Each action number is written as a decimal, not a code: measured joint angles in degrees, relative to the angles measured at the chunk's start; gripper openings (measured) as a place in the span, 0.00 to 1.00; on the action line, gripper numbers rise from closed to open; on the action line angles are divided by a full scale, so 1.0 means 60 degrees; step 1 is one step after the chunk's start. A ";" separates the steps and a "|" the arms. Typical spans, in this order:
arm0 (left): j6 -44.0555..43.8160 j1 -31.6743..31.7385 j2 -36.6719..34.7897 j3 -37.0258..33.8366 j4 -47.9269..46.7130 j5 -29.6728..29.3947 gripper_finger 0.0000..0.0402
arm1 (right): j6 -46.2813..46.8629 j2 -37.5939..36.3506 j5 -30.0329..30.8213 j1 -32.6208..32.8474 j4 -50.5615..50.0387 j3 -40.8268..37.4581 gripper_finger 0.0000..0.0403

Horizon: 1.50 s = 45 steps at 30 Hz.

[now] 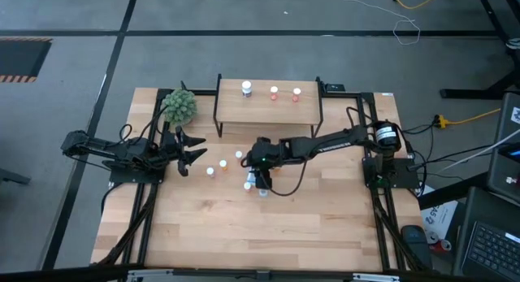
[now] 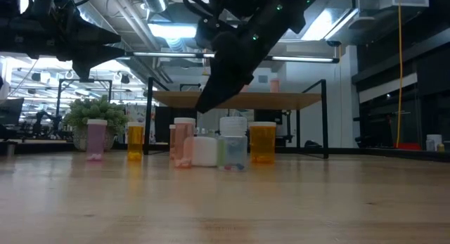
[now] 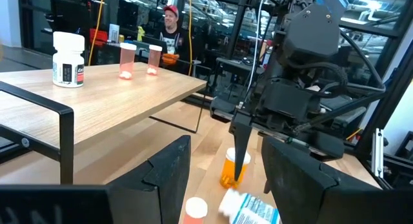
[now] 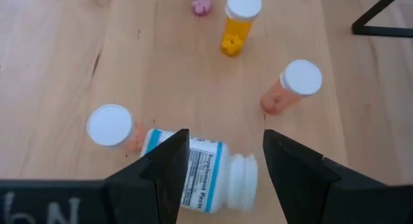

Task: Pick and place medicine bottles onto shelf by color
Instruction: Put the large orange pill bottle on the shelf

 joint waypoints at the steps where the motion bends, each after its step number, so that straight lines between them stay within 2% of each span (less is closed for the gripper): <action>1: 0.0000 0.0000 0.0000 -0.0002 0.0000 0.0000 0.46 | 0.0000 0.0000 0.0000 0.0001 0.0011 0.0000 0.50; 4: 0.0000 0.0002 0.0000 0.0000 0.0001 0.0000 0.46 | -0.0030 0.0000 0.0042 0.0004 0.0003 0.0000 0.50; 10: 0.0000 0.0002 0.0000 0.0000 0.0000 0.0000 0.46 | -0.0277 -0.0537 0.0911 0.0001 -0.0709 0.0000 0.50; 14: 0.0004 0.0001 0.0000 0.0000 0.0004 0.0002 0.46 | -0.0288 -0.0972 0.0940 0.0001 -0.1039 0.0007 0.50; 18: 0.0002 -0.0001 0.0000 0.0000 0.0000 0.0004 0.46 | -0.0194 -0.1345 0.0977 0.0001 -0.2343 0.0011 0.50; 23: 0.0004 -0.0001 0.0000 0.0000 0.0000 0.0000 0.46 | 0.0752 -0.1466 0.1003 -0.0025 -0.3583 0.0011 0.50; 28: 0.0004 0.0001 0.0000 -0.0001 -0.0003 0.0000 0.46 | 0.0853 -0.1443 0.1005 -0.0025 -0.3536 0.0007 0.50; 34: 0.0004 -0.0001 0.0000 0.0000 -0.0004 0.0000 0.46 | 0.0934 -0.1443 0.1003 -0.0025 -0.4245 0.0007 0.50; 41: 0.0007 0.0002 0.0000 0.0000 -0.0004 0.0000 0.46 | 0.0468 -0.1443 0.0934 -0.0025 -0.2857 0.0004 0.50; 45: 0.0007 -0.0001 0.0000 0.0000 -0.0004 0.0000 0.46 | 0.0264 -0.1428 0.0585 -0.0004 -0.2925 0.0004 0.50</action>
